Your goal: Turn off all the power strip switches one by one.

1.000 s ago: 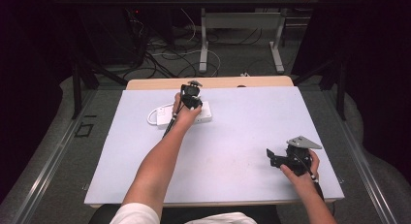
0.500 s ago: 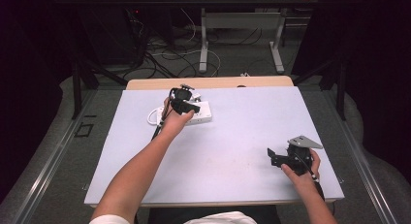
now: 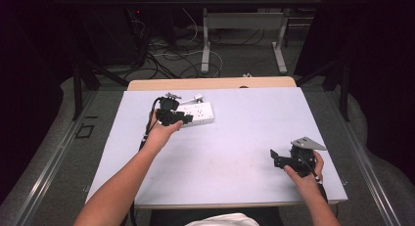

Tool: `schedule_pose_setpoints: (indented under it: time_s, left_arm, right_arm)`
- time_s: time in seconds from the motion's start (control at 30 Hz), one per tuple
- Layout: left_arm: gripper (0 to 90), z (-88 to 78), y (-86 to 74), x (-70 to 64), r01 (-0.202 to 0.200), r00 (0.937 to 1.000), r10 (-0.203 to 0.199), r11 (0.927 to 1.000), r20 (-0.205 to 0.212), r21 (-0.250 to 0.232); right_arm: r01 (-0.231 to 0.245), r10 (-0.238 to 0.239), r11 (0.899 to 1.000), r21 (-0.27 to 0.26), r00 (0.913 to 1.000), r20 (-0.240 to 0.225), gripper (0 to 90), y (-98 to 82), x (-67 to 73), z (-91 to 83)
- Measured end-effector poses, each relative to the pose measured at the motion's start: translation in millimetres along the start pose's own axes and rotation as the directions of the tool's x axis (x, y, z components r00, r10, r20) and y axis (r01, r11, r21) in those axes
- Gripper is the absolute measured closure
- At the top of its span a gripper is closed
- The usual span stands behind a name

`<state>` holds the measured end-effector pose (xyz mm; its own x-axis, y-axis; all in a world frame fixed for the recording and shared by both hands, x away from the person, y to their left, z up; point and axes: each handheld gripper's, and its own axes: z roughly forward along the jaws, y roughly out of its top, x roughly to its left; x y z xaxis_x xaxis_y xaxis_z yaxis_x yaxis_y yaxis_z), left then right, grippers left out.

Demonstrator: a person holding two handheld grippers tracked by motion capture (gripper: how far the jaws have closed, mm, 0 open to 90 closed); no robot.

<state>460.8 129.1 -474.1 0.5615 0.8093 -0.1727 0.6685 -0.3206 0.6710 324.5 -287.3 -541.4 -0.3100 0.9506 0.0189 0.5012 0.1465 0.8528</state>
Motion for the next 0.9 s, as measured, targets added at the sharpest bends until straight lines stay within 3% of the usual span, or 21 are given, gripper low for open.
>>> schedule_pose_setpoints:
  time_s: [0.17, 0.27, 0.37, 0.43, 0.53, 0.63, 0.9]
  left_arm:
    - [43.4, -19.5, -18.2, 1.4, -0.019, 0.9998, 0.019, 0.9979, -0.007, -0.062]
    - [34.9, -31.0, -31.0, 4.5, -0.016, 0.9999, 0.016, 0.9938, -0.005, -0.11]
    - [33.1, -41.9, -46.1, 9.7, -0.013, 0.9999, 0.011, 0.9873, -0.012, -0.159]
    - [30.8, -48.2, -56.6, 13.3, -0.01, 0.9996, 0.005, 0.986, -0.026, -0.166]
    - [29.7, -58.3, -72.4, 17.9, 0.026, 0.9992, -0.03, 0.986, -0.025, -0.165]
    - [22.7, -66.3, -87.1, 23.1, 0.069, 0.9975, -0.066, 0.9797, 0.024, -0.188]
    - [0.3, -76.9, -113.0, 26.4, 0.059, 0.9982, -0.059, 0.9753, 0.007, -0.213]
  right_arm:
    - [-0.006, 0.006, 1.0, 0.003, 1.0, 0.003, 9.5, 0.0, 0.2, -2.3]
    - [-0.007, 0.007, 1.0, -0.007, 0.9999, 0.012, 9.5, -0.6, -0.3, -1.6]
    - [-0.004, 0.004, 1.0, -0.005, 0.9999, 0.011, 9.4, -0.7, -0.4, -1.8]
    - [0.002, -0.002, 1.0, -0.006, 0.9999, 0.013, 9.4, -0.8, -0.7, -1.3]
    - [-0.007, 0.007, 1.0, 0.002, 1.0, 0.003, 9.4, -0.8, -0.1, -1.2]
    - [-0.009, 0.009, 1.0, 0.002, 0.9999, 0.005, 9.4, -0.7, 0.1, -1.1]
    - [-0.009, 0.009, 1.0, 0.009, 1.0, 0.002, 9.4, -0.3, 0.0, -0.3]
